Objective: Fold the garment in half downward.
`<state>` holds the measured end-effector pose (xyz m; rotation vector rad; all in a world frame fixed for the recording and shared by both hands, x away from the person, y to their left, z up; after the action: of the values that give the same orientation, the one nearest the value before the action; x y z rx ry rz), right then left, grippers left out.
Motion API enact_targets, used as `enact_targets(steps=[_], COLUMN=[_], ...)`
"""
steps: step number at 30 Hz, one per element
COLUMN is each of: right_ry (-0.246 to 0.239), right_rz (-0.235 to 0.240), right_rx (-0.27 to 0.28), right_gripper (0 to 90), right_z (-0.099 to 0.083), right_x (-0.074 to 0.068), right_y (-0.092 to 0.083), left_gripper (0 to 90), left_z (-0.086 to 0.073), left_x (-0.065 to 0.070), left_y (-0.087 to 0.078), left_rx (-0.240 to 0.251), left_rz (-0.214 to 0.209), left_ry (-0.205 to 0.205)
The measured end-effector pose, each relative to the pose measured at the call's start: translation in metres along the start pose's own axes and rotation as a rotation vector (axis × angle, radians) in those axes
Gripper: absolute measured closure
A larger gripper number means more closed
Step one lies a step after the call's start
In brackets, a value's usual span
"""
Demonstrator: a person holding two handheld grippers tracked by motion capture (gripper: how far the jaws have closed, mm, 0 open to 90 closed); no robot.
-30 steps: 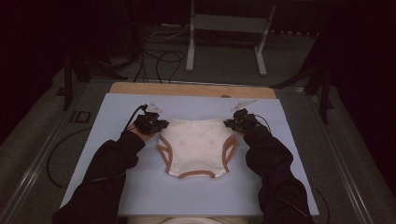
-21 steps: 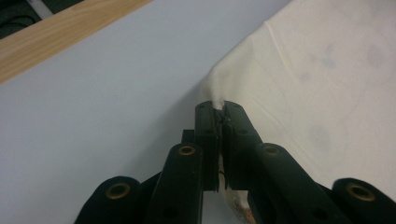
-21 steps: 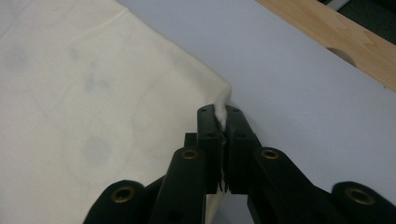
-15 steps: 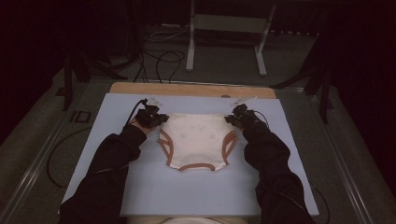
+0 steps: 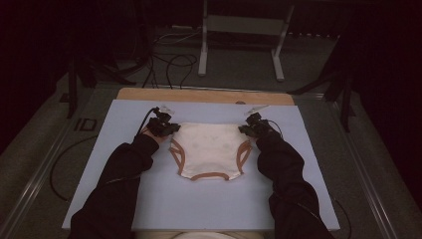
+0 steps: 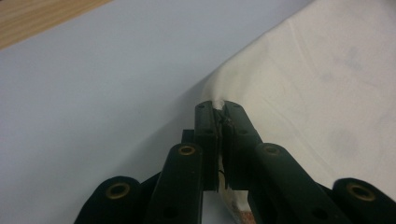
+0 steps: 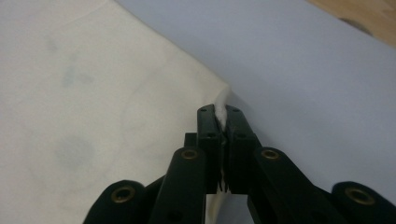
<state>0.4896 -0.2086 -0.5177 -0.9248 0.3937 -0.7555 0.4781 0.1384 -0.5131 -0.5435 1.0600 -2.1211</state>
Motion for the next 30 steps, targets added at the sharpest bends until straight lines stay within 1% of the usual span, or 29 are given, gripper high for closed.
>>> enact_targets(steps=[1,5,9,15,17,19,22,25,28,30], right_ry=[0.008,0.011,0.013,0.01,0.02,0.014,0.017,0.009,0.011,0.008], right_rz=[0.0,0.001,0.006,0.006,0.005,-0.001,-0.002,-0.003,0.0,-0.01], right_rx=[-0.005,-0.016,-0.029,-0.024,-0.021,-0.028,-0.031,-0.03,-0.034,-0.041], right_gripper=[87.2,87.2,87.2,87.2,87.2,87.0,86.0,85.4,84.3,81.1], right_z=[-0.001,-0.001,-0.002,0.001,0.001,0.002,0.002,0.001,0.002,0.002], right_x=[0.0,0.002,0.002,0.004,0.005,0.004,0.004,0.004,0.005,0.005], right_y=[0.002,0.008,0.013,0.015,0.015,0.016,0.016,0.016,0.016,0.016], left_gripper=[86.3,86.3,86.3,86.3,86.3,86.3,86.2,86.0,86.0,85.5], left_z=[0.0,-0.001,-0.002,-0.003,-0.003,-0.004,-0.007,-0.008,-0.007,-0.007], left_x=[0.0,-0.002,-0.003,-0.005,-0.005,-0.006,-0.008,-0.008,-0.008,-0.008], left_y=[0.001,0.004,0.006,0.007,0.008,0.01,0.014,0.016,0.016,0.015], left_rx=[0.0,-0.005,-0.023,-0.035,-0.041,-0.046,-0.06,-0.062,-0.064,-0.063], left_rz=[0.0,-0.002,0.003,0.003,0.004,0.007,0.012,0.017,0.018,0.019], left_ry=[-0.001,-0.006,-0.001,-0.008,-0.011,-0.011,-0.016,-0.014,-0.02,-0.02])
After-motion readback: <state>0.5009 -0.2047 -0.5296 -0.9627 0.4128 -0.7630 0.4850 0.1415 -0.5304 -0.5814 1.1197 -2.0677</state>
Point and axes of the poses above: each handheld gripper's, and its own axes: y roughly forward along the jaws, z roughly out of its top, x roughly to its right, the point moved 2 cm from there along y, roughly forward along the jaws, and after that the axes turned 8 degrees about -x, right-handed, at the moved point
